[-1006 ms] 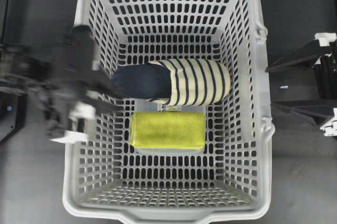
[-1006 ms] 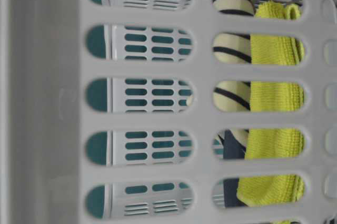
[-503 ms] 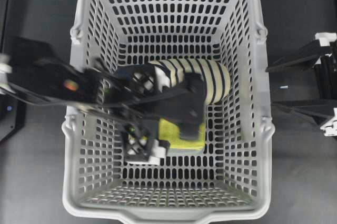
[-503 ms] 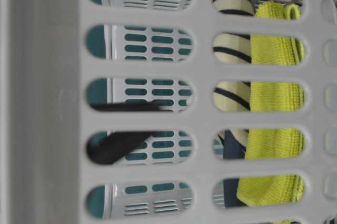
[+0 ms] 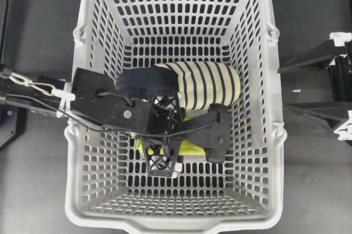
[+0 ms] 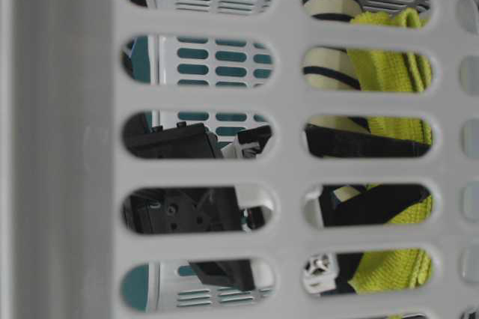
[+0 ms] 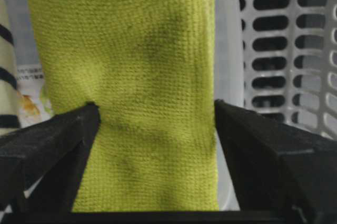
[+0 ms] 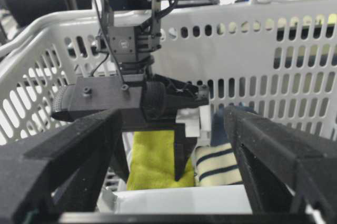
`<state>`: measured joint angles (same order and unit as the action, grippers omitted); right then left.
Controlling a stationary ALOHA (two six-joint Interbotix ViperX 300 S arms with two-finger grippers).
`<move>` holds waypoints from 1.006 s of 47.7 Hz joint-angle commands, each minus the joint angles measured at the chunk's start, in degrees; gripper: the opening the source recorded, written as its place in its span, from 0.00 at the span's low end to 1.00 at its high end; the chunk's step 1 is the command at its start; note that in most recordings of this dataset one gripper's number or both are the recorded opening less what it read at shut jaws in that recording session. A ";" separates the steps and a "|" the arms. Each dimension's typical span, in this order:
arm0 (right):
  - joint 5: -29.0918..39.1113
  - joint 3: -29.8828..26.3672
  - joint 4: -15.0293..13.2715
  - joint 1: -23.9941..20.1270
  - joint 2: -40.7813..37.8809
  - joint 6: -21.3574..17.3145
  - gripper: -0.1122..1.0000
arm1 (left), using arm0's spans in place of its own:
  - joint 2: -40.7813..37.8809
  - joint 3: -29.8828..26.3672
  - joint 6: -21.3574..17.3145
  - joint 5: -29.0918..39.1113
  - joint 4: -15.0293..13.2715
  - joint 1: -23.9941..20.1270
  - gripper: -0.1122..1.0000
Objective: Pick up the yellow cloth from the shopping basket with the left arm.
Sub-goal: 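Lower the left gripper onto the yellow cloth and close on it, then lift the yellow cloth upward out of the basket with the left gripper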
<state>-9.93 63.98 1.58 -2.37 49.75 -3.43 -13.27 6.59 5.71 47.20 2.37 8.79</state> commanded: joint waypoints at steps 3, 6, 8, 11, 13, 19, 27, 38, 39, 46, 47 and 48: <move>-0.62 -0.62 -0.09 0.09 0.00 0.09 0.77 | -0.09 0.53 0.09 0.00 0.18 -0.18 0.86; -0.62 -0.53 -0.09 0.00 0.18 0.09 0.77 | 0.00 0.53 0.09 0.09 0.18 -0.18 0.83; -0.62 -0.53 -0.09 0.00 0.18 0.09 0.77 | 0.09 0.53 0.09 0.09 0.18 -0.09 0.77; -0.62 -0.44 -0.09 0.00 0.35 0.09 0.77 | 0.26 0.53 0.09 0.09 0.18 -0.09 0.68; -0.62 -0.44 -0.09 0.00 0.53 0.00 0.77 | 0.44 0.35 0.09 0.09 0.09 -0.09 0.59; -0.62 -0.09 -0.09 0.00 0.79 0.09 0.77 | 1.67 0.00 -0.44 0.18 0.18 -0.09 0.29; -0.62 0.18 -0.09 0.09 1.85 0.09 0.76 | 4.83 -1.76 -0.53 1.85 0.18 0.00 0.24; -0.62 0.62 -0.09 0.00 3.34 0.09 0.76 | 9.05 -12.92 -0.79 12.48 0.09 0.88 0.24; -0.62 0.70 0.00 0.00 3.52 0.09 0.76 | 9.32 -14.15 -0.79 13.71 0.09 0.88 0.24; -0.62 0.70 -0.09 0.09 4.04 0.09 0.76 | 10.55 -24.17 -0.97 22.41 0.18 1.14 0.24; -0.62 0.70 -0.09 0.09 4.04 0.09 0.76 | 10.55 -25.58 -0.97 23.38 0.18 1.14 0.24; -0.62 0.70 -0.09 0.09 4.04 0.09 0.76 | 10.37 -26.81 -0.97 24.17 0.18 1.14 0.24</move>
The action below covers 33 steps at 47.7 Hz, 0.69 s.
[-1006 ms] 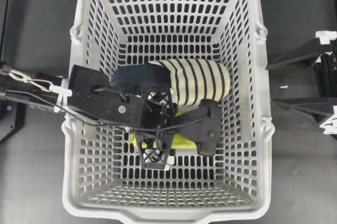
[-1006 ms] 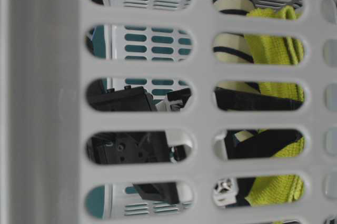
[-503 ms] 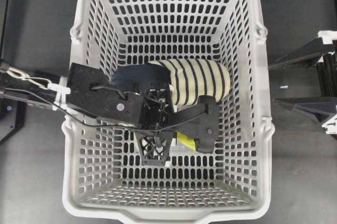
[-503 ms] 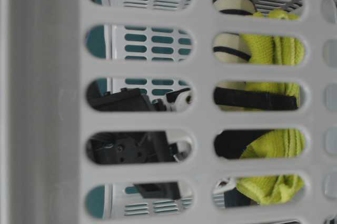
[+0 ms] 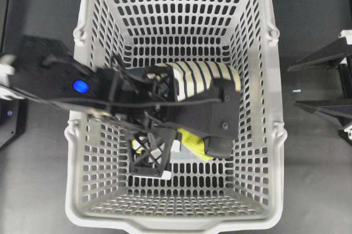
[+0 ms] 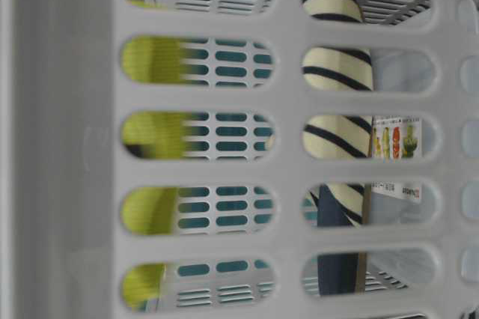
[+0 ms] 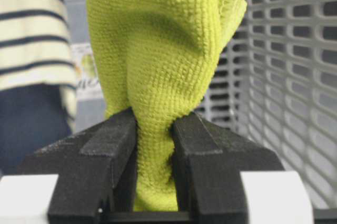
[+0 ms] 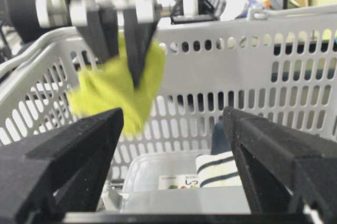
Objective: Pick up the yellow cloth from the shopping basket with the left arm.
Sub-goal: 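Lift the yellow cloth upward out of the basket with the left gripper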
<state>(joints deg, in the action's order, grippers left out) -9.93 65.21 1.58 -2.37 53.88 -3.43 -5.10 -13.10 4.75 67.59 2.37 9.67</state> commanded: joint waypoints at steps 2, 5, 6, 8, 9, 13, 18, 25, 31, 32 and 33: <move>-0.62 -0.53 -0.09 0.09 -0.09 0.09 0.76 | 2.02 -9.67 0.09 5.36 0.18 0.26 0.24; -0.53 -0.44 -0.09 0.09 -0.09 0.00 0.76 | 1.58 -13.10 0.97 7.29 0.18 0.26 0.24; -0.53 -0.44 -0.09 0.00 0.00 0.00 0.76 | 1.23 -13.80 0.97 7.65 0.18 0.26 0.24; -0.53 -0.44 -0.09 0.09 0.00 0.00 0.76 | 0.62 -15.03 0.62 8.53 0.18 0.00 0.24; -0.62 -0.44 -0.09 0.00 0.00 -0.09 0.76 | 0.35 -15.38 0.44 8.88 0.18 -0.09 0.24; -0.70 -0.44 -0.09 0.00 0.00 -0.09 0.76 | -0.09 -15.73 0.18 9.32 0.18 -0.44 0.24; -0.70 -0.44 -0.09 0.09 0.00 -0.18 0.76 | -0.18 -15.73 0.18 9.23 0.26 -0.88 0.24; -0.62 -0.44 -0.09 0.09 0.00 -0.18 0.76 | -0.09 -15.73 0.09 9.23 0.18 -1.14 0.24; -0.53 -0.44 -0.09 0.09 0.00 -0.18 0.76 | -0.09 -15.47 0.70 8.96 0.18 -1.76 0.24; -0.62 -0.44 -0.09 0.00 0.00 -0.18 0.76 | -0.09 -15.38 0.70 8.96 0.18 -1.85 0.24; -0.62 -0.44 -0.09 0.00 0.00 -0.18 0.76 | -0.09 -15.29 0.70 8.96 0.18 -1.93 0.24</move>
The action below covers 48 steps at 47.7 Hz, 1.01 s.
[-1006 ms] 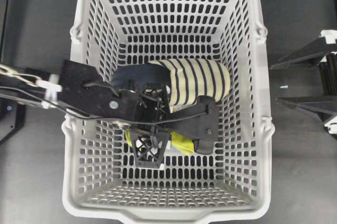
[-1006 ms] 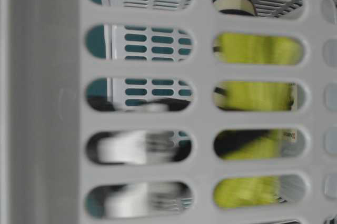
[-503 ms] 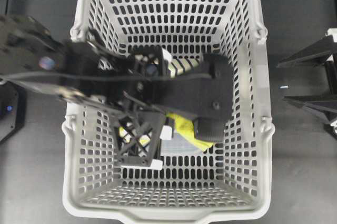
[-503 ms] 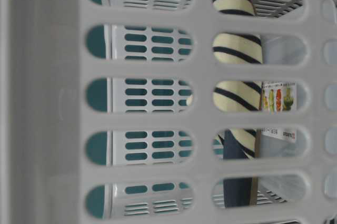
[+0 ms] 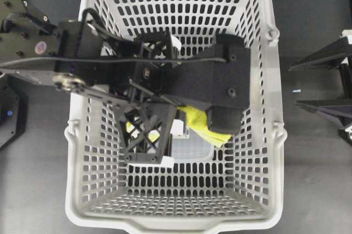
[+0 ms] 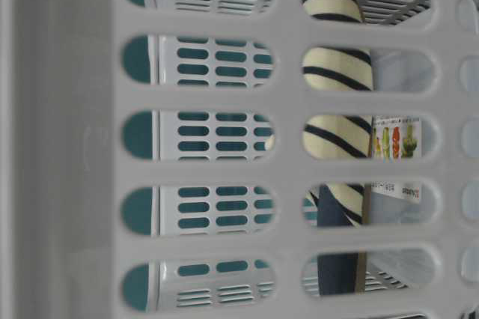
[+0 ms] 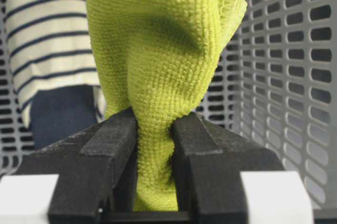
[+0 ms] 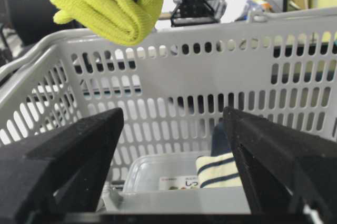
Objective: Pick up the yellow cloth from the shopping basket with the left arm.
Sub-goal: 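Lift the yellow cloth upward out of the basket with the left gripper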
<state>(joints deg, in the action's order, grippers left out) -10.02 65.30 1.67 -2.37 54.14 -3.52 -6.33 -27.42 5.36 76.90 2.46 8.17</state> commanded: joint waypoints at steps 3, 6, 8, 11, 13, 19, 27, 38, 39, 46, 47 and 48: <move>-0.53 -0.53 -0.18 0.09 -0.26 -0.09 0.76 | 1.23 -0.70 0.18 -0.35 0.18 -0.79 0.24; -0.53 -0.53 -0.18 0.00 -0.26 -0.18 0.76 | 1.23 -0.44 0.18 -0.35 0.09 -0.88 0.24; -0.53 -0.53 -0.09 0.00 -0.26 -0.18 0.76 | 1.23 -0.35 0.26 -0.35 0.09 -1.05 0.24; -0.53 -0.53 -0.18 0.00 -0.26 -0.18 0.76 | 1.23 -0.35 0.35 -0.35 0.09 -1.41 0.24; -0.53 -0.53 -0.18 0.09 -0.26 -0.18 0.76 | 1.32 -0.26 0.35 -0.35 0.09 -1.32 0.24; -0.44 -0.53 -0.09 0.09 -0.26 -0.18 0.76 | 1.23 -0.26 0.35 -0.35 0.09 -1.32 0.24; -0.35 -0.53 -0.18 0.00 -0.26 -0.18 0.76 | 0.97 -0.18 0.26 -0.44 0.09 -1.49 0.24; -0.35 -0.53 -0.18 0.00 -0.18 -0.18 0.76 | 0.79 -0.09 0.18 -0.53 0.09 -1.49 0.24; -0.35 -0.53 -0.18 0.09 -0.18 -0.09 0.76 | 0.79 -0.09 0.18 -0.53 0.09 -1.49 0.24; -0.35 -0.53 -0.18 0.09 -0.18 -0.09 0.76 | 0.79 -0.09 0.26 -0.53 0.09 -1.49 0.24; -0.35 -0.53 -0.18 0.09 -0.18 -0.09 0.76 | 0.79 -0.18 0.26 -0.53 0.09 -1.41 0.24; -0.35 -0.53 -0.09 0.00 -0.26 -0.09 0.76 | 0.79 -0.18 0.26 -0.53 0.09 -1.49 0.24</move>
